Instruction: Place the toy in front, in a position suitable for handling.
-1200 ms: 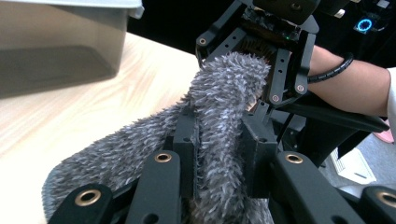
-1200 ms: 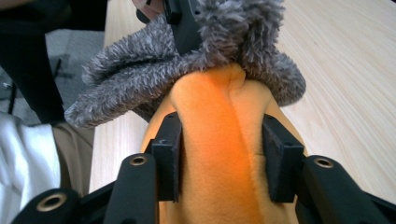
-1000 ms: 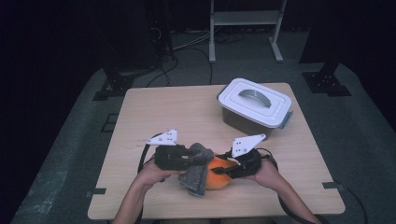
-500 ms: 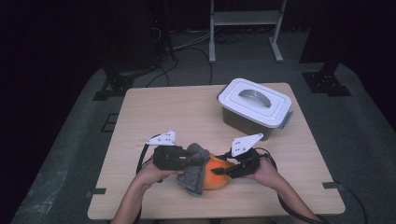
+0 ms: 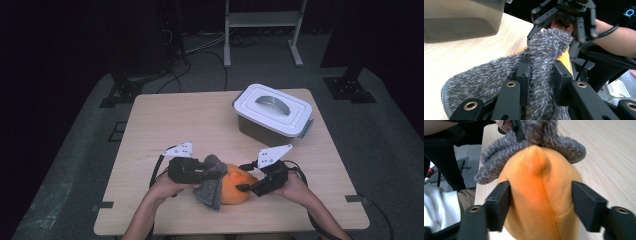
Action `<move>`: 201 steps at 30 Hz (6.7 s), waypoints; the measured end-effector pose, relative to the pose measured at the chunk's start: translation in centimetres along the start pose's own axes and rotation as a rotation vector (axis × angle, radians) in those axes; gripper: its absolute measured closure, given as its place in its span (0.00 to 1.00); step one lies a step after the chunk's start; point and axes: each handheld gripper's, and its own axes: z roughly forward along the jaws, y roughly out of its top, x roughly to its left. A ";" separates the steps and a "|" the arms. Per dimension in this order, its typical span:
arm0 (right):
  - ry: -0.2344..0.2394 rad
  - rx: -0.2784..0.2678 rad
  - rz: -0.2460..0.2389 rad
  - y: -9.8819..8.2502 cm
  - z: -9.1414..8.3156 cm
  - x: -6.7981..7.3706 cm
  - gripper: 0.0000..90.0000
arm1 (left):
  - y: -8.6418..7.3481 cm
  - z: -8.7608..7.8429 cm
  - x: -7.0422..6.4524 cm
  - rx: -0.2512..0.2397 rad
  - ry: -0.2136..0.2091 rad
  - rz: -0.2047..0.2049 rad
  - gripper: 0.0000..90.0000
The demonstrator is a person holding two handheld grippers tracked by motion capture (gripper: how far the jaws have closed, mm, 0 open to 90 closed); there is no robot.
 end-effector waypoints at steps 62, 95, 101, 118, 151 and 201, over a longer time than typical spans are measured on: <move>0.031 0.027 -0.107 -0.4 1.0 0.5 0.53 | 0.2 0.3 -0.3 0.000 -0.024 0.003 0.78; 0.029 0.027 0.003 -2.4 -0.6 -1.4 0.38 | -0.1 1.0 -0.3 0.030 -0.014 0.006 0.78; -0.008 0.068 0.013 -1.2 -0.7 0.0 0.29 | 0.0 1.3 -0.6 0.033 -0.016 0.003 0.78; 0.013 0.102 -0.022 -0.6 0.6 0.8 0.48 | 0.8 1.7 -1.4 0.018 -0.050 0.021 0.78; -0.045 0.162 -0.034 0.1 0.1 1.7 0.22 | -0.3 2.2 -0.9 0.050 -0.068 -0.009 0.78; 0.010 0.095 -0.010 -1.1 -0.8 -0.7 0.33 | -0.3 0.7 -0.2 0.023 -0.029 -0.021 0.77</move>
